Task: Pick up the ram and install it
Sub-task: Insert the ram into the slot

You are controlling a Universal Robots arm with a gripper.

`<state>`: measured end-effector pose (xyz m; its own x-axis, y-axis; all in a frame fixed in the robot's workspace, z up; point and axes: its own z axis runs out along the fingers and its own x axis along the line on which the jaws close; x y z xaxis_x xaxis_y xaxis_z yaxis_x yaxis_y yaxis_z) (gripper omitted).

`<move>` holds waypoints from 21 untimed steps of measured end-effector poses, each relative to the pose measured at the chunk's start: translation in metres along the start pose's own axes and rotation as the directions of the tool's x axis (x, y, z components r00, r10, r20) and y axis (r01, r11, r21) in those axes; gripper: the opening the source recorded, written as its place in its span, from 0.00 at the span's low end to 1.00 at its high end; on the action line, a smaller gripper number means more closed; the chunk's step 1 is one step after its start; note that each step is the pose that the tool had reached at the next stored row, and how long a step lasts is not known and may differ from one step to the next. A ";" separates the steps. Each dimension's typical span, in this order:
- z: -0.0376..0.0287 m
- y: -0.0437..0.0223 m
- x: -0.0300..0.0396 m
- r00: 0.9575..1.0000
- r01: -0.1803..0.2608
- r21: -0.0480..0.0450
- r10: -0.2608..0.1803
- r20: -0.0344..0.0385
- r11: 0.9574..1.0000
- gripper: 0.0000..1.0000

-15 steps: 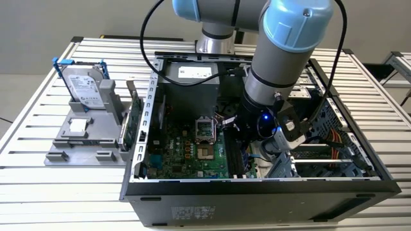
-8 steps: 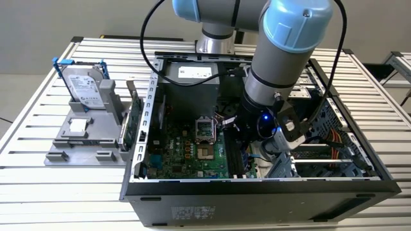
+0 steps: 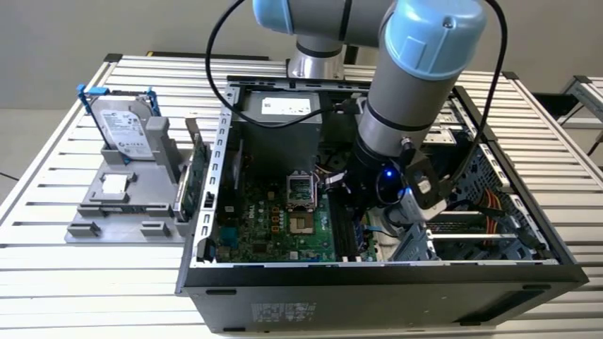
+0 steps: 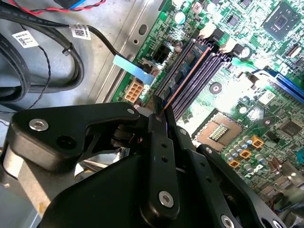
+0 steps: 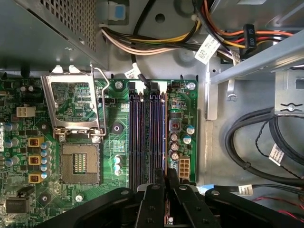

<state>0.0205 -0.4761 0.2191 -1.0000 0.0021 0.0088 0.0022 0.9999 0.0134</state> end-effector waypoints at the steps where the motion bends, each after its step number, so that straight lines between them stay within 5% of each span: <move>1: 0.0003 0.0000 0.0000 1.000 0.000 0.000 0.000 0.000 1.000 0.00; 21: 0.0022 -0.0001 0.0003 1.000 0.000 0.000 0.000 -0.004 1.000 0.00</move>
<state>0.0202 -0.4761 0.2169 -0.9999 0.0020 0.0129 0.0022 0.9999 0.0134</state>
